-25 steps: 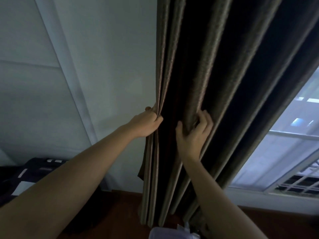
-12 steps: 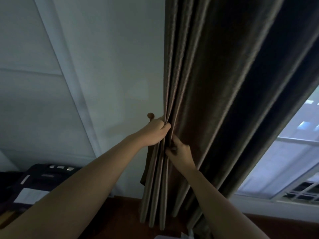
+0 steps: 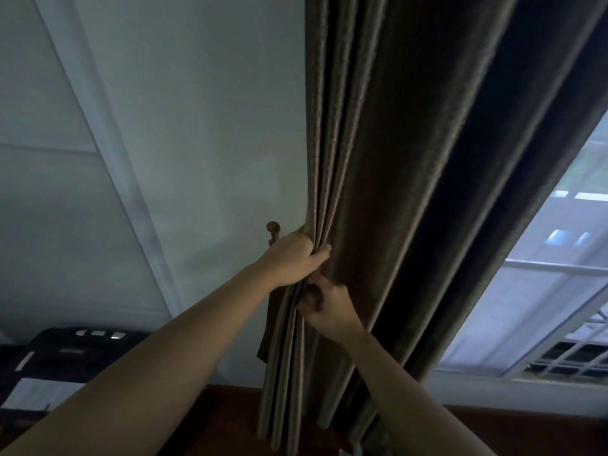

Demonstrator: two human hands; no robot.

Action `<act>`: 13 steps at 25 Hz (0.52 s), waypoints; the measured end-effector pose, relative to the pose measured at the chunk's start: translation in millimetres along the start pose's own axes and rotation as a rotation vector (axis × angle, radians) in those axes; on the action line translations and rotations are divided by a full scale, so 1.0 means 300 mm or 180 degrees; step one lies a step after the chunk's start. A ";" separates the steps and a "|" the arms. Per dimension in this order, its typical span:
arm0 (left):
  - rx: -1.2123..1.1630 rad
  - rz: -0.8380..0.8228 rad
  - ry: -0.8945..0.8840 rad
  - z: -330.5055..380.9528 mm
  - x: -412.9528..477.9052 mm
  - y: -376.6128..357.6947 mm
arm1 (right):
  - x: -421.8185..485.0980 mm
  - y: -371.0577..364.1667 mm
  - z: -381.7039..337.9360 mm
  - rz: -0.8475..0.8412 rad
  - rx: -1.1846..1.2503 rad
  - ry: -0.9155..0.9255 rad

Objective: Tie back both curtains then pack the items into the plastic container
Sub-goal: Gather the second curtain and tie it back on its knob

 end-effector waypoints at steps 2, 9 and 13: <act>0.0104 0.0075 0.0048 -0.021 0.008 0.010 | 0.013 0.112 -0.027 0.1040 -0.0964 0.0440; 0.0059 0.0230 0.0232 -0.062 -0.007 0.012 | 0.143 0.422 0.001 0.2668 -0.0132 -0.0533; 0.0087 0.0335 0.0217 -0.076 -0.017 0.026 | 0.144 0.455 0.083 0.2430 -0.0656 -0.1023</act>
Point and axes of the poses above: each hand's wrist, its own x-axis towards the middle knuckle, its own y-axis out of the back of the hand, z = x × y, the point moved 4 cm from there along x, towards the middle knuckle, and after that the axes turned 8 degrees about y, right-handed, at the moved point
